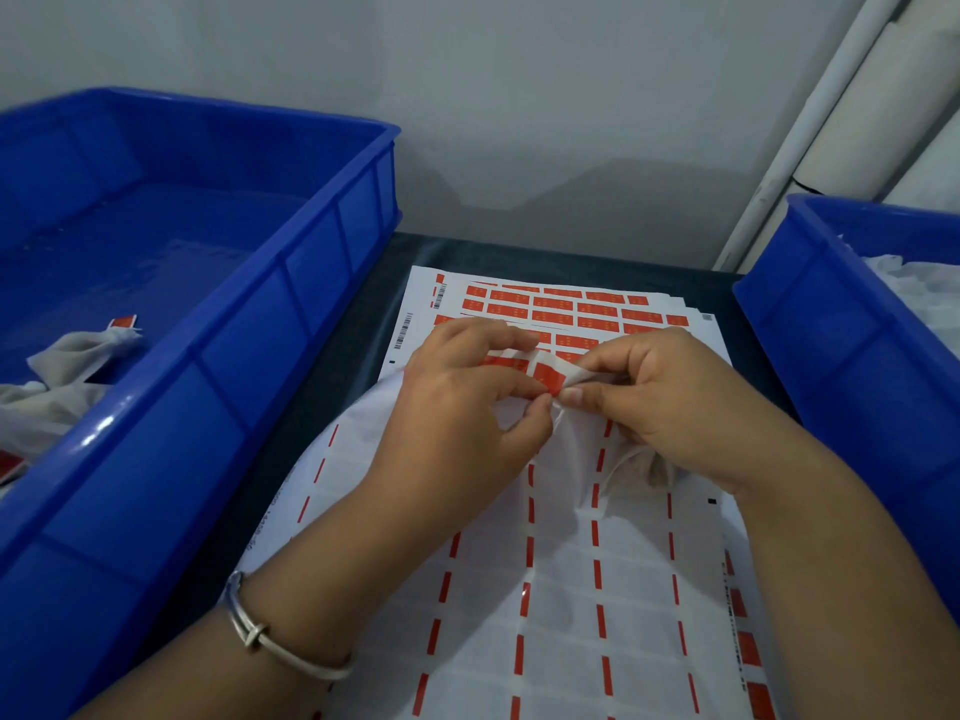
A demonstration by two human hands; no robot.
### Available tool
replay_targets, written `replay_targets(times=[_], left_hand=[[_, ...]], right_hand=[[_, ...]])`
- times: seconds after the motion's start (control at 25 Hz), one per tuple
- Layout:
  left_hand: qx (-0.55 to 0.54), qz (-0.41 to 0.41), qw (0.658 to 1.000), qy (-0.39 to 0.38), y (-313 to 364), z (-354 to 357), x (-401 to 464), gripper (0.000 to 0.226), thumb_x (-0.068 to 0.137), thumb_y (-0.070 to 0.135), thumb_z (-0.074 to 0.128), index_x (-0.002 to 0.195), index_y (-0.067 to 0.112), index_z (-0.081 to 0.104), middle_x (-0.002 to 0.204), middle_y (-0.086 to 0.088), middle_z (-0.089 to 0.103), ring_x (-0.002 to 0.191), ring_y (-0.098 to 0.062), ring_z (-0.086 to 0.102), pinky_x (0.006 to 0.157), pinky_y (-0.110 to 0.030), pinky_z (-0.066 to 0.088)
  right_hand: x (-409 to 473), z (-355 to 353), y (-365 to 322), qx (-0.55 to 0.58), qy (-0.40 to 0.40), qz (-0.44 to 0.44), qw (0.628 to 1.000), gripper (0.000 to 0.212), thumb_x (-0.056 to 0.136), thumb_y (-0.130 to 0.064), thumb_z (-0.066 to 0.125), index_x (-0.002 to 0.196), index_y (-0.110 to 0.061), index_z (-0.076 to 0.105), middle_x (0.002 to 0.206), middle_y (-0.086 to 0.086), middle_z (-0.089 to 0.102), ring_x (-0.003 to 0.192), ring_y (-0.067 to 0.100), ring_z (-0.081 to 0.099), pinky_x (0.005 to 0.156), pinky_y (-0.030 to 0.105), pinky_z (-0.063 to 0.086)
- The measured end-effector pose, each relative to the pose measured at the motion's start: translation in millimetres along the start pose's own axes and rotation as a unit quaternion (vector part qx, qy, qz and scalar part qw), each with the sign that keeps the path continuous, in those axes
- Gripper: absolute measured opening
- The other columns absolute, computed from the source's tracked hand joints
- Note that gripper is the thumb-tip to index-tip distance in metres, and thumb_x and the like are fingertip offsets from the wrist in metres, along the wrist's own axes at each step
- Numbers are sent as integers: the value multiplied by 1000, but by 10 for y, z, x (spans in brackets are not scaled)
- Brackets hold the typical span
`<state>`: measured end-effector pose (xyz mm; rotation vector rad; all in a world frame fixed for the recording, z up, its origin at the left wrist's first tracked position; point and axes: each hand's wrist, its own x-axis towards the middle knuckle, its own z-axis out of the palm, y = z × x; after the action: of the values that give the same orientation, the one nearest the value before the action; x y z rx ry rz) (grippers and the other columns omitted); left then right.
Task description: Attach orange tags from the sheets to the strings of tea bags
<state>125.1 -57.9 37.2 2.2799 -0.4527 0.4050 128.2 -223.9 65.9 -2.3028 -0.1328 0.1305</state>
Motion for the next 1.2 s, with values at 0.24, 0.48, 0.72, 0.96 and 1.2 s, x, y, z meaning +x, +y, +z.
replay_targets(times=[0.24,0.48,0.72,0.96,1.2], left_hand=[[-6,-20,1000,12,-7,26,-8,7,77,34,71,79,31,66,129,9,49,114,1,31,95,-32,41],[-15,-59,996,63,-12,5,27,27,76,34,73,62,38,51,129,16,41,103,6,36,76,-3,25],[-198,-183,960,70,-57,-97,141,26,85,19,62,60,27,62,96,27,58,90,5,56,61,-1,44],[-421,-297,853,79,-42,-159,235,46,91,16,55,54,40,68,64,21,67,70,0,68,56,-16,49],[-416,-327,846,60,-54,-172,269,46,90,14,56,48,28,68,58,13,67,64,-5,68,52,-15,48]], right_hand=[[7,17,-14,19,12,10,1000,20,81,-31,68,64,-39,61,66,-29,57,67,-1,57,51,8,40],[35,23,57,66,24,53,996,18,80,-32,70,65,-37,61,70,-29,58,64,1,62,43,6,44],[85,65,154,98,24,91,991,21,82,-32,69,67,-39,56,77,-28,53,71,8,60,52,14,46],[147,66,180,31,59,51,996,32,85,-31,67,101,-46,43,88,-29,42,71,2,50,48,9,40],[93,12,133,-12,6,14,1000,35,87,-12,65,77,-44,56,81,-27,58,66,-11,63,52,1,44]])
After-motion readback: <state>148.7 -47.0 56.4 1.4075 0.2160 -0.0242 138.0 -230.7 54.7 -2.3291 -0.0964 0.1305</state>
